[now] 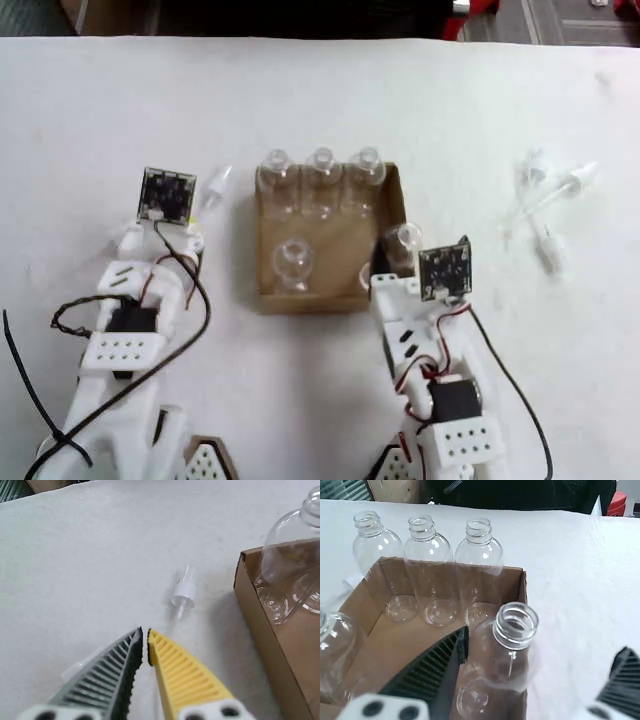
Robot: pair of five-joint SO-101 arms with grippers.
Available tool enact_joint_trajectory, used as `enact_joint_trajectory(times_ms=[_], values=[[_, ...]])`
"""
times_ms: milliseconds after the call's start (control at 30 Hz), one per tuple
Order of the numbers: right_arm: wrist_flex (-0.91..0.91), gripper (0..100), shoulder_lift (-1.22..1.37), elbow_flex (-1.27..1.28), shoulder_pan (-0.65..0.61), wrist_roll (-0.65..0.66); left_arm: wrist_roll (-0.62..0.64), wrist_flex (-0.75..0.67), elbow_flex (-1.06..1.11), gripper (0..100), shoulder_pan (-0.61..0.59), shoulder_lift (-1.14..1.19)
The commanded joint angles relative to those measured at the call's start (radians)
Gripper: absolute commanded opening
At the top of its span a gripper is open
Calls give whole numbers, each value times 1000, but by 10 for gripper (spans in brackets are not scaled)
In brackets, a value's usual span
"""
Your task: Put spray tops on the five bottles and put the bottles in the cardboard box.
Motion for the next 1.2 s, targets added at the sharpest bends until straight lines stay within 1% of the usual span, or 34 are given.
enact_joint_trajectory(times_ms=[0,67,200,400,567,633,1067,1100,1167], values=[[173,398,-171,14,-2,8,-14,-31,-9,24,1,7],[243,399,-229,11,-4,5,-14,-31,-9,24,1,7],[211,399,-188,12,-15,11,-14,-31,-9,24,1,7],[214,400,-185,12,-21,12,-14,-31,-9,24,1,7],[243,401,-183,12,-116,12,-14,-31,-9,24,1,7],[248,401,-183,12,-136,12,-14,-31,-9,24,1,7],[243,402,-185,12,-130,12,-14,-31,-9,24,1,7],[243,411,-185,12,-130,11,-14,-31,-9,24,1,7],[251,464,-185,12,-130,8,-14,-31,-9,24,1,7]])
